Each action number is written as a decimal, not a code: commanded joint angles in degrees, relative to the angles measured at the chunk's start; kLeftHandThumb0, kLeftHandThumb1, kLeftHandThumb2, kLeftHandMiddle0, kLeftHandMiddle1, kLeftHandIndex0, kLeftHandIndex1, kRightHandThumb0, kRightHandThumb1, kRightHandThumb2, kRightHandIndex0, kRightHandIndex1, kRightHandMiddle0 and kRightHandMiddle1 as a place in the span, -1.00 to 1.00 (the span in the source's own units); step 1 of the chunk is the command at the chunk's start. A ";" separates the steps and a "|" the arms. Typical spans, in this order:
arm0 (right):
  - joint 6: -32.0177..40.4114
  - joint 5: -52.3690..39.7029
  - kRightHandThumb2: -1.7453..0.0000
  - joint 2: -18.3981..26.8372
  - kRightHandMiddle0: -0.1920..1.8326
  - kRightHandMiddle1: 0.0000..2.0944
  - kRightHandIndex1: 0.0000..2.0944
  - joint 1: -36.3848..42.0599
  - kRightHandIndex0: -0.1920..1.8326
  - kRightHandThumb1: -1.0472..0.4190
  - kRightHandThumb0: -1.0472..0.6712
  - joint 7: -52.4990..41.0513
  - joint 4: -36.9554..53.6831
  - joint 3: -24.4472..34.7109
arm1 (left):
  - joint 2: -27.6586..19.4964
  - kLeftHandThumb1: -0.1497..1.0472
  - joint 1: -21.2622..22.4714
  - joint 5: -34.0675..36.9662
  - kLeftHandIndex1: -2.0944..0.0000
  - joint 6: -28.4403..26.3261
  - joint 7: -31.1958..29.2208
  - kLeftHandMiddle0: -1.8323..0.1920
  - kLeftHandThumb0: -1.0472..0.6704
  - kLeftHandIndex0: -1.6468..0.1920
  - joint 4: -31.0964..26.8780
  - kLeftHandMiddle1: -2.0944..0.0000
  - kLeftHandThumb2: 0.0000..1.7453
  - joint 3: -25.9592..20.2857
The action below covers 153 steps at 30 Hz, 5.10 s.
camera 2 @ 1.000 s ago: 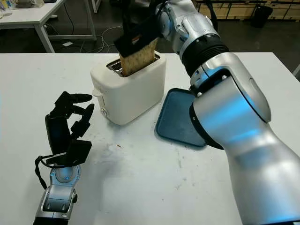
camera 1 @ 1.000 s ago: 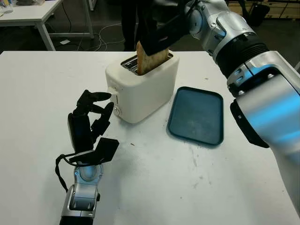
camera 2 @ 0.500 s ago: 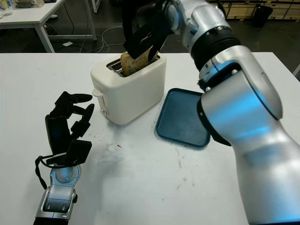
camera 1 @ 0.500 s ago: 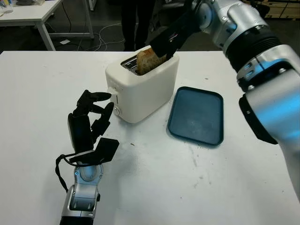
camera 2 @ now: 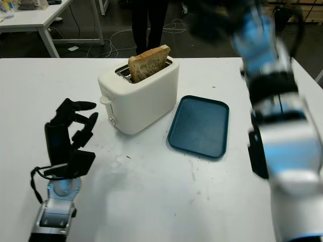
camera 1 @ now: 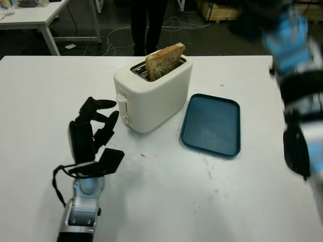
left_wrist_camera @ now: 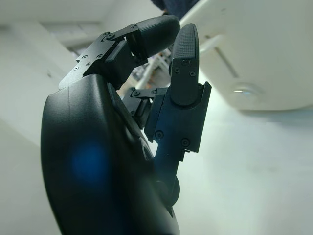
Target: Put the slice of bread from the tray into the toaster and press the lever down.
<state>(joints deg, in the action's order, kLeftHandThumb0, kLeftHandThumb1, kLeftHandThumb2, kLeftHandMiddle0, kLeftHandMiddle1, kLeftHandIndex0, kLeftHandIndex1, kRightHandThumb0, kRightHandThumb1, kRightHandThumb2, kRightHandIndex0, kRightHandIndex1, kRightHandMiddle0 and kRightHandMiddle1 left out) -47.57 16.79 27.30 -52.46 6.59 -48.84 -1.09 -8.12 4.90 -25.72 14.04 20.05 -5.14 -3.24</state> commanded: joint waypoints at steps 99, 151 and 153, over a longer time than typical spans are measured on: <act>2.33 -16.12 0.67 -20.07 -0.32 0.42 0.67 38.34 -0.21 -0.83 -0.28 -3.11 26.63 12.22 | -25.63 -0.14 25.14 -17.24 0.92 -13.23 -32.00 -0.18 -0.12 -0.31 6.83 -0.41 0.18 12.98; 1.98 -16.24 0.71 -19.52 -0.36 0.53 0.67 38.41 -0.22 -0.83 -0.32 -2.31 26.51 12.13 | -24.91 -0.24 26.89 -19.02 1.00 -14.44 -39.07 -0.15 -0.07 -0.28 7.25 -0.66 0.30 17.01; 2.24 -16.22 0.70 -19.46 -0.36 0.53 0.67 38.54 -0.22 -0.83 -0.33 -2.31 26.78 12.14 | -23.22 -0.14 26.24 -19.22 1.00 -14.93 -39.54 -0.14 -0.02 -0.28 8.35 -0.67 0.14 19.06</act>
<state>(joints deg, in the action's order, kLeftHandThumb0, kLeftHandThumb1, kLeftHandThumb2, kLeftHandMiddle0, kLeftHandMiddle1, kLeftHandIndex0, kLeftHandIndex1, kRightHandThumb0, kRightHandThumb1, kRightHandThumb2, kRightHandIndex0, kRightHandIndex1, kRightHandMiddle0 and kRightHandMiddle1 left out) -45.14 0.77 7.54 -14.38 4.42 -22.73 10.91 -33.49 31.29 -44.89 -1.12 -18.34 2.05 12.96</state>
